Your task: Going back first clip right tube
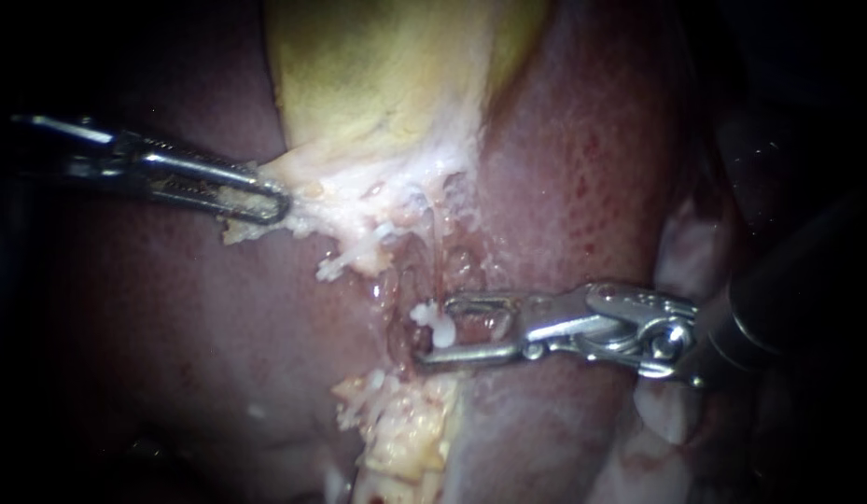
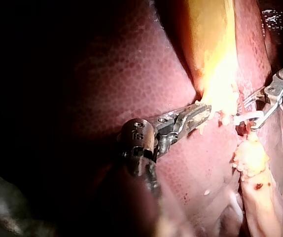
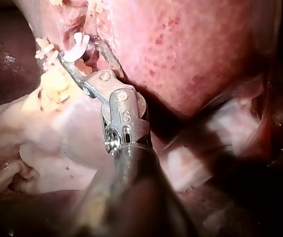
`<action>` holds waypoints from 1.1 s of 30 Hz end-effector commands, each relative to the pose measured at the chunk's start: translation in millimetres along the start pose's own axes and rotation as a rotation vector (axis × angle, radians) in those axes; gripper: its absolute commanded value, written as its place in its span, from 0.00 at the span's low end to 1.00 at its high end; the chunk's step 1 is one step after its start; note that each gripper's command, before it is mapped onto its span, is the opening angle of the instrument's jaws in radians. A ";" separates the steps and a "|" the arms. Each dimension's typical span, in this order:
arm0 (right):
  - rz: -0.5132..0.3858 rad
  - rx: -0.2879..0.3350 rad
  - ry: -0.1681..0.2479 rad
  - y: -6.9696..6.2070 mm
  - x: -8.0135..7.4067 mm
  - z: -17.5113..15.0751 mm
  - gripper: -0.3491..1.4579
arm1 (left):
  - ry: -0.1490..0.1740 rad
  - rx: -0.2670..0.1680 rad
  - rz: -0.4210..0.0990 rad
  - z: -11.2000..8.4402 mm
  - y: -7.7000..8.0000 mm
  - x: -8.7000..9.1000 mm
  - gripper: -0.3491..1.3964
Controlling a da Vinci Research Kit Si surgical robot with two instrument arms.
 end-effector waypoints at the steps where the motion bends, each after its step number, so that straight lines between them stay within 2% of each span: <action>1: -0.004 -0.004 0.001 0.1 0.0 -0.1 0.46 | 0.000 0.000 0.000 0.0 0.0 0.0 0.00; 6: -0.058 -0.001 0.000 -0.2 -0.2 -0.7 0.47 | 0.000 -0.001 0.001 -0.2 0.0 -0.1 0.00; 9: -0.180 0.010 -0.003 -0.8 0.1 -2.2 0.47 | -0.001 -0.001 0.001 -0.3 0.0 -0.2 0.00; 13: -0.336 0.018 -0.003 -1.7 1.3 -5.6 0.47 | -0.004 -0.001 0.002 -0.5 -0.1 -0.2 0.00; 20: -0.506 0.008 -0.002 -2.4 3.8 -11.1 0.47 | -0.004 -0.001 0.002 -0.5 -0.1 -0.2 0.00; 27: -0.573 0.020 -0.003 -2.1 5.2 -13.9 0.47 | -0.003 0.000 0.002 -0.3 -0.1 -0.3 0.00; 33: -0.578 0.023 -0.003 -2.1 5.3 -14.5 0.47 | -0.004 0.007 0.004 0.4 -0.3 -0.6 0.00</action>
